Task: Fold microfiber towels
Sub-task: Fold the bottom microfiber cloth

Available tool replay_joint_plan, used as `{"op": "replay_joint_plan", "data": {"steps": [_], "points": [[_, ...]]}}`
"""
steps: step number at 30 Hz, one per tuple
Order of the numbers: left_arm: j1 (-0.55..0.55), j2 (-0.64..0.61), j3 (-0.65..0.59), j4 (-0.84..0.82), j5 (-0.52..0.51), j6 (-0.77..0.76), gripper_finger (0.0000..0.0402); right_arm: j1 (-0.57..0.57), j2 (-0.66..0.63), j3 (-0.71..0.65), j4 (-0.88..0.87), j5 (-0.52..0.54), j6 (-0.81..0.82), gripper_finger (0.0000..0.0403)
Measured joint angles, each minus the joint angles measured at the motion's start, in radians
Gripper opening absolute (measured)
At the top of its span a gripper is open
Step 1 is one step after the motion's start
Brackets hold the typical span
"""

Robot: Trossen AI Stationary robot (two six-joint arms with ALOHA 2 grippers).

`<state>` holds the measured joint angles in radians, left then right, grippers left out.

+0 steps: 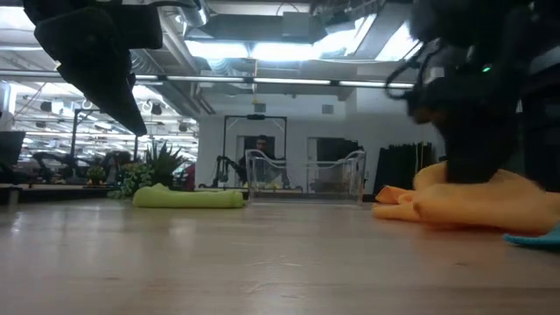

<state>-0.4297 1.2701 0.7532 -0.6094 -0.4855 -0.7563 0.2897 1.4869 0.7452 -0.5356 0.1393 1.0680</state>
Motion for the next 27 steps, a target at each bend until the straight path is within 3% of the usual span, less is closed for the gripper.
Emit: {"op": "replay_joint_plan", "data": {"steps": [4,9,13,16,19,23,27], "points": [[0.000,0.000,0.000,-0.001,0.000,0.000,0.0092,-0.001,0.161,0.003,0.388,-0.133,-0.139,0.0204],[0.000,0.000,0.000,-0.002,-0.001,0.007,0.0092,-0.001,0.323,0.078,0.844,-0.390,-0.408,0.0204],[0.000,0.000,0.000,0.000,-0.001,0.007,0.0092,-0.001,0.323,0.193,0.840,-0.483,-0.590,0.0204],[-0.001,0.000,0.000,0.005,0.000,0.002,0.0092,-0.001,0.313,0.256,0.725,-0.466,-0.686,0.0204],[-0.001,0.000,0.000,0.022,0.002,0.001,0.0092,-0.002,0.300,0.310,0.578,-0.356,-0.714,0.0204],[-0.005,0.000,0.000,0.027,0.005,0.000,0.0092,-0.001,0.303,0.330,0.340,-0.091,-0.623,0.0204],[-0.005,0.000,0.000,0.030,0.007,0.001,0.0092,-0.003,0.315,0.302,0.293,-0.033,-0.503,0.0204]]}}
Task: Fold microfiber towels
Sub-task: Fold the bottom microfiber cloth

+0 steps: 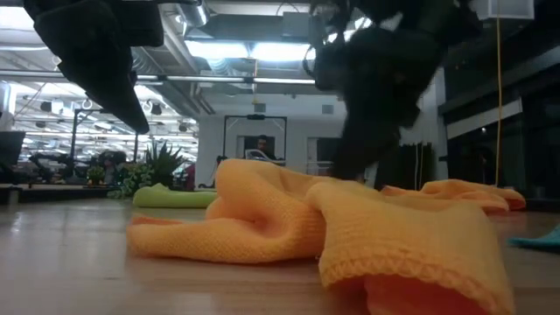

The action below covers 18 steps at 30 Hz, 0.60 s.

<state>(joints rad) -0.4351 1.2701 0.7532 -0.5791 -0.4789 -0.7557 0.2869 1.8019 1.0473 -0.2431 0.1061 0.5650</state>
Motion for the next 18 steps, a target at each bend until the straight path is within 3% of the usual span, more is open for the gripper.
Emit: {"op": "replay_joint_plan", "data": {"steps": [11,18], "points": [[0.003,0.000,0.000,0.017,-0.001,0.004,0.0092,-0.007,0.150,0.005,0.211,-0.065,-0.006,0.0204],[0.003,0.000,0.000,0.016,-0.002,0.007,0.0092,-0.030,0.172,0.003,0.309,0.025,-0.107,0.0204]]}}
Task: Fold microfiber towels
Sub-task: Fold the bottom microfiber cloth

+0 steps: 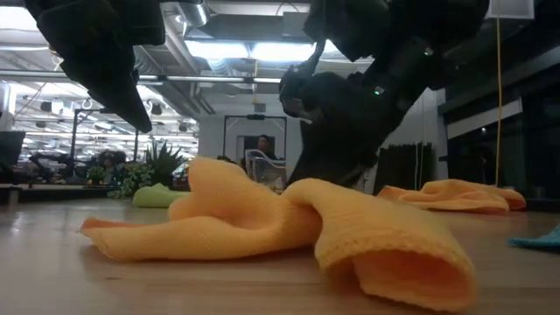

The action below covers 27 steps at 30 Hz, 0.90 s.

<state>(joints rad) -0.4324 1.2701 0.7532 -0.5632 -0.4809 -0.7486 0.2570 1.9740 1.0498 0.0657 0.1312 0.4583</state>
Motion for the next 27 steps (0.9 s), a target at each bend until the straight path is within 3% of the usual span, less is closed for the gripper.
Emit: {"op": "replay_joint_plan", "data": {"steps": [7,20,27], "points": [[0.000,0.000,0.000,-0.004,-0.001,0.000,0.0092,-0.027,-0.005,0.054,0.001,-0.130,0.005,0.0204],[0.000,0.000,0.000,-0.005,-0.001,0.000,0.0092,-0.031,-0.006,0.156,-0.046,-0.127,0.058,0.0204],[0.000,0.000,0.000,-0.005,-0.002,0.001,0.0092,-0.006,0.080,0.156,-0.074,-0.071,0.083,0.0204]]}}
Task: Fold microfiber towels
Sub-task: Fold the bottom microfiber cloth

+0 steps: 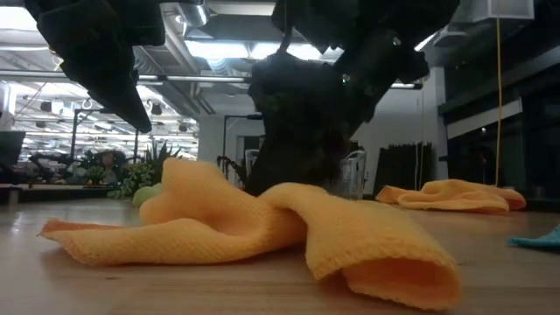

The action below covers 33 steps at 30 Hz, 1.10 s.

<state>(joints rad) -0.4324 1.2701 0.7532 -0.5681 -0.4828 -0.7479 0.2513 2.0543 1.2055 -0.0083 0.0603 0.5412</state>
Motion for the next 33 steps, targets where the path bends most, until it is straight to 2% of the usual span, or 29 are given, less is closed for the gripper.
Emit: {"op": "replay_joint_plan", "data": {"steps": [5,8,10,14,15,22,29,33], "points": [[0.000,0.000,0.000,0.000,0.000,0.000,0.0092,0.005,0.029,0.005,-0.013,0.122,-0.005,0.0204],[0.000,0.000,0.000,0.000,0.000,0.000,0.0092,0.002,0.027,0.004,-0.023,0.163,-0.033,0.0184],[0.000,0.000,0.000,0.000,0.000,0.000,0.0092,0.002,0.025,0.002,-0.021,0.167,-0.067,0.0147],[0.000,0.000,0.000,0.000,-0.004,0.000,0.0092,0.001,0.029,0.031,-0.033,0.156,-0.150,0.0033],[0.000,0.000,0.000,0.000,-0.005,0.000,0.0092,0.002,0.029,0.040,-0.034,0.154,-0.188,0.0018],[0.000,0.000,0.000,0.000,-0.006,0.000,0.0092,0.005,-0.039,0.157,-0.143,0.162,-0.365,0.0006],[0.000,0.000,0.000,-0.008,-0.007,0.000,0.0092,0.035,-0.147,0.256,-0.240,0.277,-0.551,0.0004],[0.000,0.000,0.000,-0.013,-0.008,0.000,0.0092,0.060,-0.209,0.281,-0.293,0.404,-0.604,0.0002]]}}
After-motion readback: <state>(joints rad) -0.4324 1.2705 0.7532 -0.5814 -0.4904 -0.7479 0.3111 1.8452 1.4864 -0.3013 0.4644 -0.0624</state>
